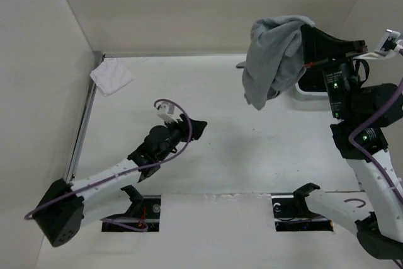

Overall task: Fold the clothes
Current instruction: Move the tank top to the center of the board, then flatten the tank top out

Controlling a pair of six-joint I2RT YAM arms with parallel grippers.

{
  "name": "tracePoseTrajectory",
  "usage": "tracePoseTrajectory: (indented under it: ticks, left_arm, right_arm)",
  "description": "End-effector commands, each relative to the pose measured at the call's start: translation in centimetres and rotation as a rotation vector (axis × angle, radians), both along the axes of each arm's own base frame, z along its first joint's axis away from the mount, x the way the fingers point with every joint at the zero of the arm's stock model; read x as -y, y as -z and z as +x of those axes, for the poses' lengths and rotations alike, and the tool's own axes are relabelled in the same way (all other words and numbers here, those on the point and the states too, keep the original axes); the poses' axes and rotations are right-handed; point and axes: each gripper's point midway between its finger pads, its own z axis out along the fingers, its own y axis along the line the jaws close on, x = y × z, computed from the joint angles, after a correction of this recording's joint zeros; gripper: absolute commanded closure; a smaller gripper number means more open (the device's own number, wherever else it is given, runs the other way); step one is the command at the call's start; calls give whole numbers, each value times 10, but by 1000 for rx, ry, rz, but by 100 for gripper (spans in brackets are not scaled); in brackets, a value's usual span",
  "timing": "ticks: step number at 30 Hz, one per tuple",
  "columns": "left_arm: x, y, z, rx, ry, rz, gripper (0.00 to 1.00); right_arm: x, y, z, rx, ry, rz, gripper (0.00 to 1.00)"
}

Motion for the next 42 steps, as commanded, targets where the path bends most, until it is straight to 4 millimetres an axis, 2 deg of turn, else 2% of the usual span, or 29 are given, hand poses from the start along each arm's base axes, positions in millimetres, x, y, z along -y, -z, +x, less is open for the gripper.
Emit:
tracePoseTrajectory:
  ticks: [1,3,5,6,7,8,9,10,12,15,16,17,18,19,20,22,24,27,29,32,34,37,42]
  left_arm:
    - [-54,-19,13,0,-190,-65,47]
    - [-80,-25,15,2,-260,-100,46]
    - [-99,-24,15,-5,-305,-117,46]
    - [-106,-21,15,-15,-323,-115,46]
    - [-113,-15,16,-31,-339,-104,46]
    - [-116,-10,16,-43,-343,-92,46]
    - [-118,0,17,-71,-343,-74,46]
    - [-118,7,18,-92,-336,-58,46]
    - [-108,22,15,-130,-278,-16,47]
    - [-90,32,6,-139,-198,49,52]
    - [-78,39,-1,-146,-148,102,55]
    - [-73,42,-4,-149,-126,127,56]
    - [-61,46,-11,-151,-78,180,59]
    - [-54,48,-15,-150,-48,203,60]
    - [-42,51,-24,-144,5,246,63]
    - [-20,57,-43,-134,94,331,66]
    - [-7,67,-57,-139,130,404,66]
    - [12,81,-79,-149,170,483,66]
    - [28,85,-96,-118,203,533,62]
    - [40,94,-107,-98,242,611,56]
    - [48,109,-119,-106,289,689,55]
    - [51,131,-132,-110,320,782,53]
    - [48,151,-134,-104,299,871,52]
  right_arm:
    - [-40,26,2,-61,-107,-69,91]
    - [-72,75,21,-159,-170,-108,89]
    - [-103,138,44,-276,-227,-145,87]
    - [-119,176,57,-347,-257,-149,84]
    - [-131,202,66,-393,-278,-163,79]
    - [-146,237,79,-451,-307,-194,71]
    - [-154,261,88,-500,-318,-212,64]
    - [-160,284,98,-551,-320,-231,54]
    - [-158,315,108,-630,-295,-257,46]
    - [-137,339,101,-679,-203,-259,41]
    - [-124,358,90,-721,-152,-255,45]
    - [-118,368,86,-747,-134,-248,50]
    - [-105,386,74,-801,-102,-241,65]
    - [-100,395,68,-826,-87,-244,73]
    - [-89,417,53,-892,-62,-233,89]
    - [-78,447,31,-989,-54,-221,94]
    - [-76,469,13,-1044,-66,-225,93]
    - [-74,488,-7,-1077,-88,-213,81]
    - [-75,488,-13,-1068,-112,-197,72]
    - [-77,485,-19,-1059,-137,-193,61]
    - [-72,489,-23,-1063,-128,-190,54]
    - [-64,496,-29,-1083,-115,-167,50]
    - [-59,507,-38,-1111,-113,-144,46]
